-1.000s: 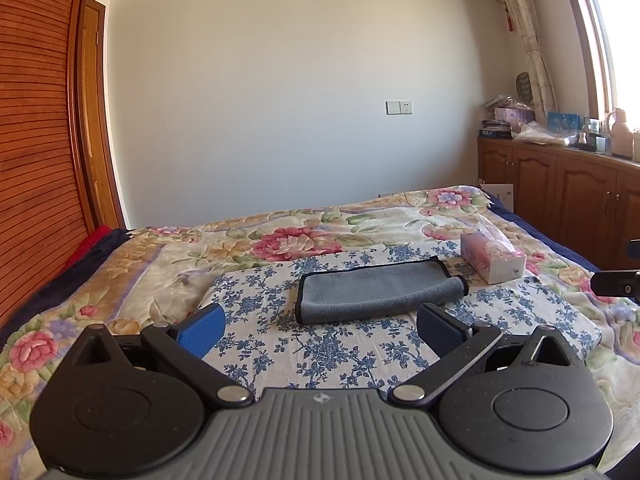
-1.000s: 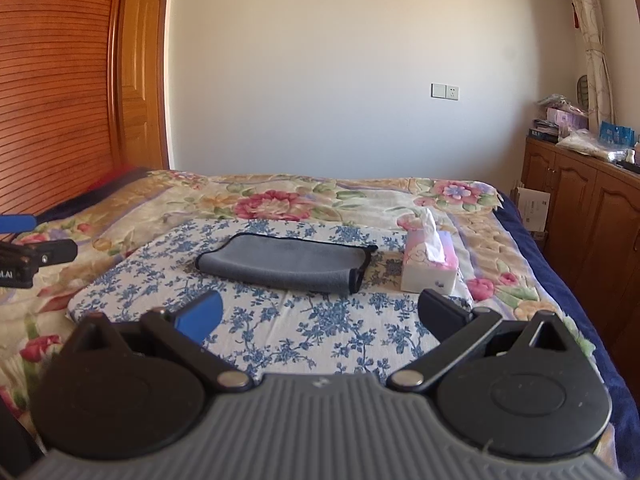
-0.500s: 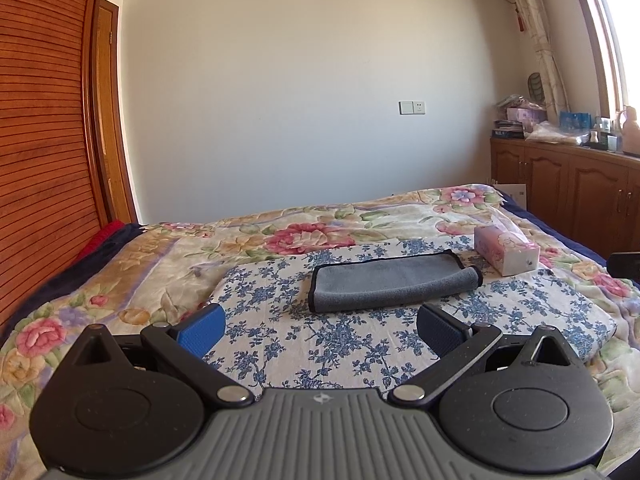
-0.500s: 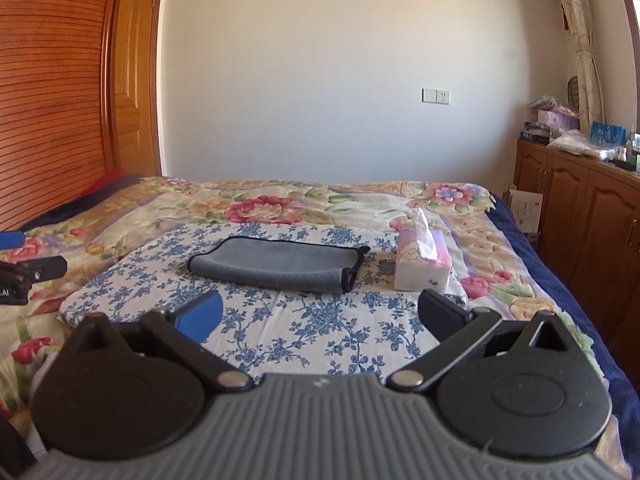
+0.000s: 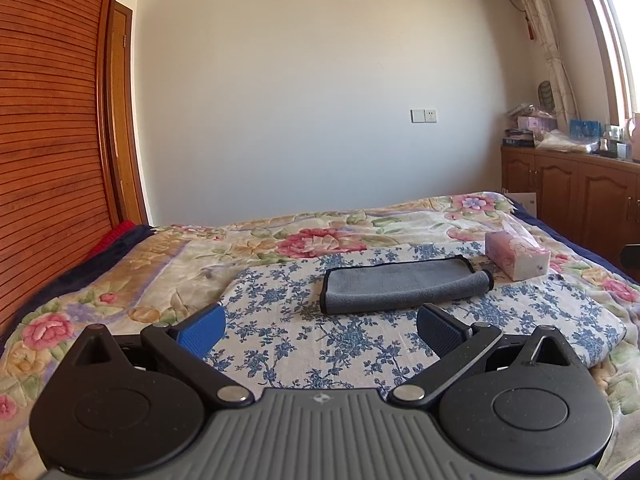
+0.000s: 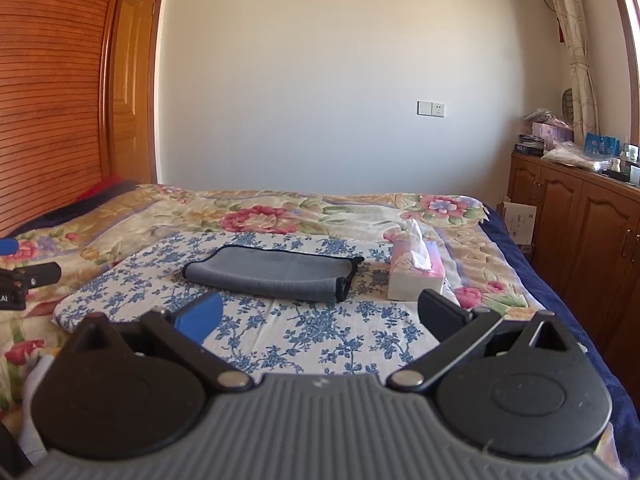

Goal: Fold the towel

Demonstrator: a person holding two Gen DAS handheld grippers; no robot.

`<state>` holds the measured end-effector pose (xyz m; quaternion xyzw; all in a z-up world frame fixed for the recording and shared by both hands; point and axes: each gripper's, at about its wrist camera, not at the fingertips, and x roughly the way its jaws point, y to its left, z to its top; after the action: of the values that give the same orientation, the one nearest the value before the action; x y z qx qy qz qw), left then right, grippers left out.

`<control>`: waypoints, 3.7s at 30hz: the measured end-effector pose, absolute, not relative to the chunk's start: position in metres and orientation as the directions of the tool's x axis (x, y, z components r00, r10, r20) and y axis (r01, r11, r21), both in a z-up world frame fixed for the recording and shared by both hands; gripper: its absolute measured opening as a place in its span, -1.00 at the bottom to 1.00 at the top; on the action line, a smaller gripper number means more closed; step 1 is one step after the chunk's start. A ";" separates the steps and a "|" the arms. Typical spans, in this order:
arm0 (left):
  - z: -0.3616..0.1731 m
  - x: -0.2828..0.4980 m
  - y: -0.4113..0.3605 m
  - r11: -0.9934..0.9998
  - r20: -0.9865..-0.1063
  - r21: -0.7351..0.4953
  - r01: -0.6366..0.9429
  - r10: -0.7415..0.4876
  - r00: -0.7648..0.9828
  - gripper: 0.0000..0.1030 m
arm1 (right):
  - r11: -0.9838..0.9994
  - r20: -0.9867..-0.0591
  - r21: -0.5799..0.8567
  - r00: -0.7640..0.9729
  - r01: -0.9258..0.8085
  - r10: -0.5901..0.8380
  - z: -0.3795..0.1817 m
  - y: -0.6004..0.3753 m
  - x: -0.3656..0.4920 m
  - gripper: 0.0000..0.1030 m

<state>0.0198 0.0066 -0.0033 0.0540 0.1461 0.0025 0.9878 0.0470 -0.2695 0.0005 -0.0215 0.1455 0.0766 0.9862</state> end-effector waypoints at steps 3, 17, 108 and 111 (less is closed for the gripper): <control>-0.003 0.019 0.008 0.994 -0.278 0.108 0.002 0.028 0.960 1.00 | 0.988 -0.284 -0.019 0.948 -0.153 0.141 0.000 -0.269 0.046 1.00; -0.005 0.018 0.011 0.995 -0.242 0.098 -0.021 0.044 0.969 1.00 | 0.992 -0.257 -0.012 0.959 -0.126 0.118 -0.002 -0.271 0.044 1.00; -0.010 0.018 0.012 0.995 -0.250 0.100 -0.024 0.049 0.967 1.00 | 0.994 -0.261 -0.003 0.959 -0.112 0.107 -0.003 -0.273 0.045 1.00; -0.011 0.018 0.012 0.995 -0.250 0.100 -0.024 0.049 0.967 1.00 | 0.994 -0.261 -0.004 0.959 -0.112 0.107 -0.002 -0.273 0.046 1.00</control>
<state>0.0180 0.0124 -0.0105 0.0483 0.1272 0.0184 0.9905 0.0456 -0.2730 -0.0025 -0.0093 0.1315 0.0555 0.9897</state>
